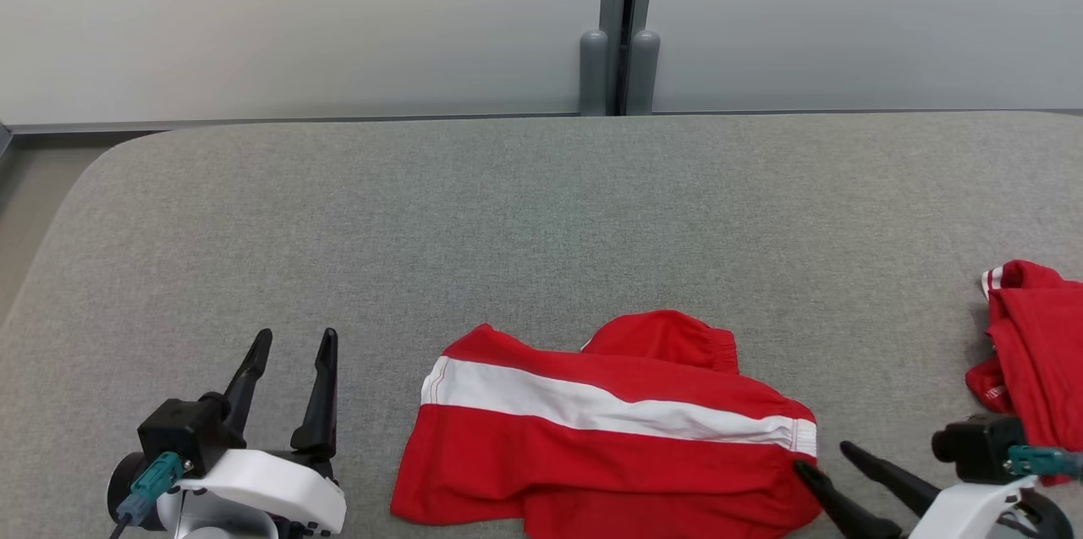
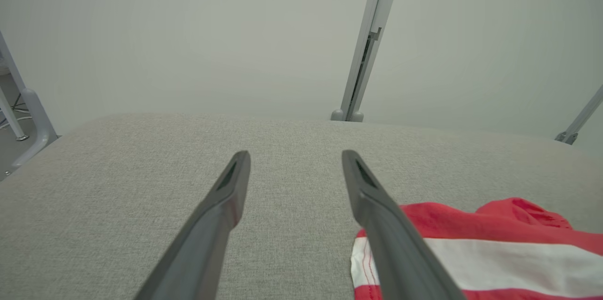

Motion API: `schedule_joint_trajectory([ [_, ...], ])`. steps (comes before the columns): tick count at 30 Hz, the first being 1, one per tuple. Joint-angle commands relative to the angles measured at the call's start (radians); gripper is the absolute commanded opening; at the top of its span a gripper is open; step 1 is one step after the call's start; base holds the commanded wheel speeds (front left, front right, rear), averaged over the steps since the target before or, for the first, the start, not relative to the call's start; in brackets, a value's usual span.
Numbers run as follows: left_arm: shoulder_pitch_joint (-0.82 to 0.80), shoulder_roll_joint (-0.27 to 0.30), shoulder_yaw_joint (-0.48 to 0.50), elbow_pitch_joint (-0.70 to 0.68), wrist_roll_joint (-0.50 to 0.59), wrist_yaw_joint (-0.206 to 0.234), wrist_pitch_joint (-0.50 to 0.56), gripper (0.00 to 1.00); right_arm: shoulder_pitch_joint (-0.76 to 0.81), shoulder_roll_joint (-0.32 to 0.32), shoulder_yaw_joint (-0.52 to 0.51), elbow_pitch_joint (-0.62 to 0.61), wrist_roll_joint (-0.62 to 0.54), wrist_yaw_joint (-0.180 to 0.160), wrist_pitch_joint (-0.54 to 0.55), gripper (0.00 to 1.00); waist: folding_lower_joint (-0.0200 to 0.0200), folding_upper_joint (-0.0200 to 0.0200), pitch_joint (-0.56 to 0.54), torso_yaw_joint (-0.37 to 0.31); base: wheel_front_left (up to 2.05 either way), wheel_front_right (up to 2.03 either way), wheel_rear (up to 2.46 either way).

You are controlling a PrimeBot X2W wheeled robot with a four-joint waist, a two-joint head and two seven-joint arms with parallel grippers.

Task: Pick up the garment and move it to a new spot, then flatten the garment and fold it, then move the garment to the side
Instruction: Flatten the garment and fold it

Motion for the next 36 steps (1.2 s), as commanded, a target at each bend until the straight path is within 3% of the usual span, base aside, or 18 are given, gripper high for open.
schedule_joint_trajectory([
  [1,0.006,0.006,0.002,0.0,-0.003,0.003,-0.001,1.0,-0.007,-0.013,-0.012,0.007,0.0,0.0,-0.012,1.0,0.0,0.0,-0.004,-0.004,0.0,0.0,0.0],
  [10,0.019,0.032,0.032,-0.048,0.003,0.027,-0.004,1.0,0.015,-0.047,-0.179,-0.026,-0.047,0.0,-0.096,1.0,0.0,0.0,-0.031,-0.024,0.0,0.0,0.0],
  [13,0.026,0.04,0.046,-0.088,0.013,0.037,-0.007,1.0,0.002,0.012,-0.312,-0.002,-0.119,0.0,-0.175,1.0,0.0,0.0,-0.035,-0.029,0.0,0.0,0.0],
  [19,0.033,0.053,0.07,-0.135,0.049,0.059,-0.008,1.0,-0.025,0.156,-0.443,-0.018,-0.295,0.0,-0.259,1.0,0.0,0.0,-0.045,-0.031,0.0,0.0,0.0],
  [24,0.046,0.024,0.109,-0.14,0.064,0.062,-0.009,1.0,-0.015,0.263,-0.474,-0.02,-0.393,0.0,-0.308,1.0,0.0,0.0,-0.06,-0.032,0.0,0.0,0.0],
  [28,0.059,-0.032,0.15,-0.14,0.091,0.028,-0.009,1.0,0.026,0.334,-0.491,0.016,-0.429,0.0,-0.346,1.0,0.0,0.0,-0.066,-0.021,0.0,0.0,0.0],
  [36,0.107,-0.114,0.212,-0.076,0.196,-0.032,-0.009,1.0,0.021,0.332,-0.447,0.097,-0.5,0.0,-0.391,1.0,0.0,0.0,-0.064,-0.031,0.0,0.0,0.0],
])
